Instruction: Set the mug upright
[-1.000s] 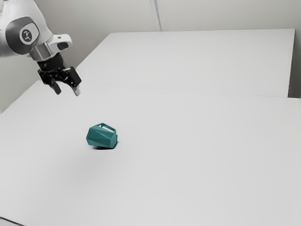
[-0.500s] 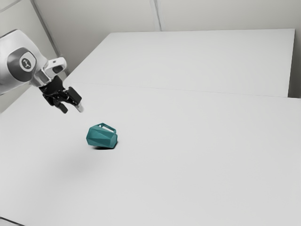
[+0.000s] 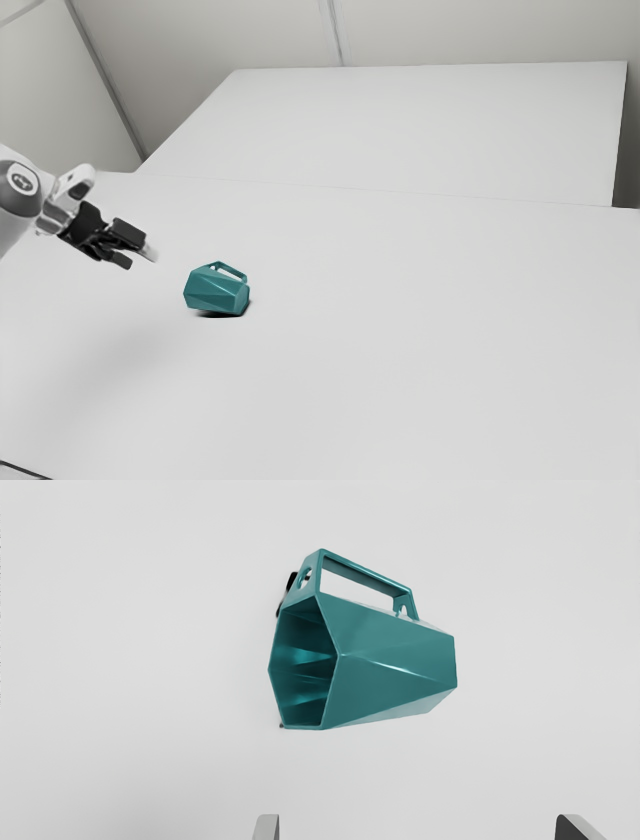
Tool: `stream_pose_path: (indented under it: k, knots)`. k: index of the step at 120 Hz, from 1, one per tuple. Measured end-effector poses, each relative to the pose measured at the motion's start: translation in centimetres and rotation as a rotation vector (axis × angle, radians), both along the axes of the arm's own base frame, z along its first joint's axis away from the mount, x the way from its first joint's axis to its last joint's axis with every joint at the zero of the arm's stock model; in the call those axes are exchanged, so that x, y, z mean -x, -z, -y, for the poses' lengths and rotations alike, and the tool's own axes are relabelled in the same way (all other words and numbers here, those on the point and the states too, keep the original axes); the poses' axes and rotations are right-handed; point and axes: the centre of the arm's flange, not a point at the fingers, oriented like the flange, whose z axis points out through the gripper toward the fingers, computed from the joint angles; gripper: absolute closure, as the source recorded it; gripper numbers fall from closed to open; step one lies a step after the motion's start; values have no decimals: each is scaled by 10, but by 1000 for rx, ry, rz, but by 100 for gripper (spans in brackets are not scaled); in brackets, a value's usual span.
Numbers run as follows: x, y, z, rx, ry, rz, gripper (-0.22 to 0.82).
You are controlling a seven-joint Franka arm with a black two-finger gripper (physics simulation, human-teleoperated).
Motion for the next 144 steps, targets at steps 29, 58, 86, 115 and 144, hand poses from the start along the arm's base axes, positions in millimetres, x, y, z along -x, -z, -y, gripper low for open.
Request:
stream_pose_path:
  k: [29, 58, 86, 115, 144]
  knots:
    - [-16, 27, -27, 41, 10, 98, 0]
    - [-15, 66, -40, 111, 35, 156, 0]
    - [-11, 93, -36, 192, 95, 166, 0]
    - [-20, 109, -34, 220, 162, 173, 0]
    - [-34, 104, -33, 210, 224, 210, 0]
